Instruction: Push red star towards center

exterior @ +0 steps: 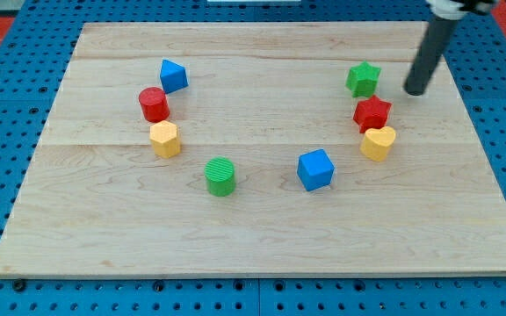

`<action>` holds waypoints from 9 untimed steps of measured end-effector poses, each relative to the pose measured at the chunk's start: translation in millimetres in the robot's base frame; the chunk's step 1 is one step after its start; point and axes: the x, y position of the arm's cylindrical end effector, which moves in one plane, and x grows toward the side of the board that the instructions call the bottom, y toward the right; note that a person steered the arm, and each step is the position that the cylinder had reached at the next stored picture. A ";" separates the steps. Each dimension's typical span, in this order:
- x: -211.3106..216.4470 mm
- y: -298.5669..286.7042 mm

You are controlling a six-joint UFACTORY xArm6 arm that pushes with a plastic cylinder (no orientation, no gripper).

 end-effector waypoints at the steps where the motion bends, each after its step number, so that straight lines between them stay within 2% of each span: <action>1: -23.7 -5.9; 2: -52.8 -4.8; 3: -23.5 -36.0; 5: 33.2 5.3; 6: 59.0 -53.3; 7: 66.7 -113.1; 9: 118.7 -74.3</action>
